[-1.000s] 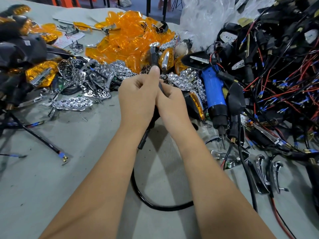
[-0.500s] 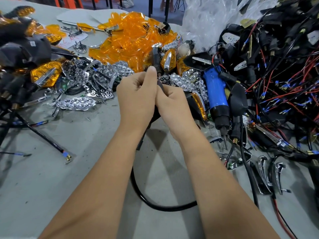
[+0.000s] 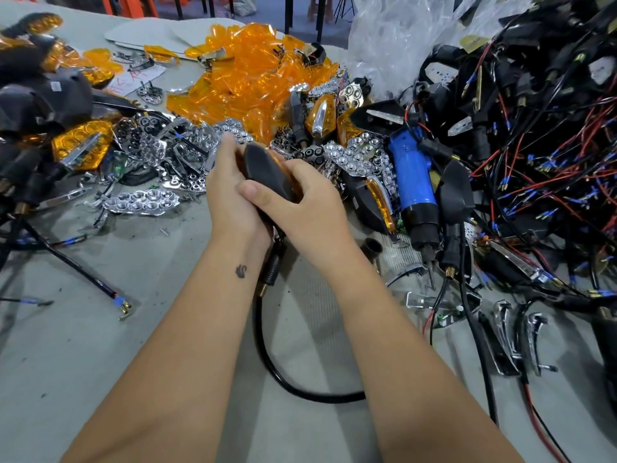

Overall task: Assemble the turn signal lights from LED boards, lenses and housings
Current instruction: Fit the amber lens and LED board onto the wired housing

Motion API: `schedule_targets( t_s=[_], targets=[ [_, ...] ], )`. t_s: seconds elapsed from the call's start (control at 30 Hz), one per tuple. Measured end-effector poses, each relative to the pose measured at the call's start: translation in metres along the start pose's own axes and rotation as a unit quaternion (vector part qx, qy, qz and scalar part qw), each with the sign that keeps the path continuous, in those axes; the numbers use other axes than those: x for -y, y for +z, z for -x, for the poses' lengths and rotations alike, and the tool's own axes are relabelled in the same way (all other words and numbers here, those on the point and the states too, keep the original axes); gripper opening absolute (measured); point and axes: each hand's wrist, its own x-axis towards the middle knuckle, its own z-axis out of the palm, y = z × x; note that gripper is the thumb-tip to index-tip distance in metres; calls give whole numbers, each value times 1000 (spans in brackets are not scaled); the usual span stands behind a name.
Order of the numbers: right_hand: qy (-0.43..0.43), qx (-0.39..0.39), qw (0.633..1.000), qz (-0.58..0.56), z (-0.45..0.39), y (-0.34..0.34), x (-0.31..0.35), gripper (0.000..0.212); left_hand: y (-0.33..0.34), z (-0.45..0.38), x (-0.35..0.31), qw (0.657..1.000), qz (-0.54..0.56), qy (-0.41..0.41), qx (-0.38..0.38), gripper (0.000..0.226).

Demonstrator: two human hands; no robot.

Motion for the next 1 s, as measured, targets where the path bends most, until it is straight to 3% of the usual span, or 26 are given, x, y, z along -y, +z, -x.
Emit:
schedule_targets(
  t_s=[0.13,0.23,0.47,0.73,0.9,1.0],
  targets=[
    [-33,-30,996,79,3,9,0,39,2,8,-4,996,88,-30,12,71],
    [-57,-39,983,171,5,8,1,49,4,6,-7,991,127,-26,-8,72],
    [-102,-58,941,319,7,5,6,49,4,3,-9,998,31,46,-42,63],
    [-135,-68,924,351,9,8,9,48,2,3,-12,998,34,38,-42,60],
    [-109,-92,946,291,9,15,7,49,2,0,-11,997,62,14,-37,56],
    [-89,-145,957,234,6,13,5,51,1,-3,-9,999,25,-16,-31,44]
  ],
)
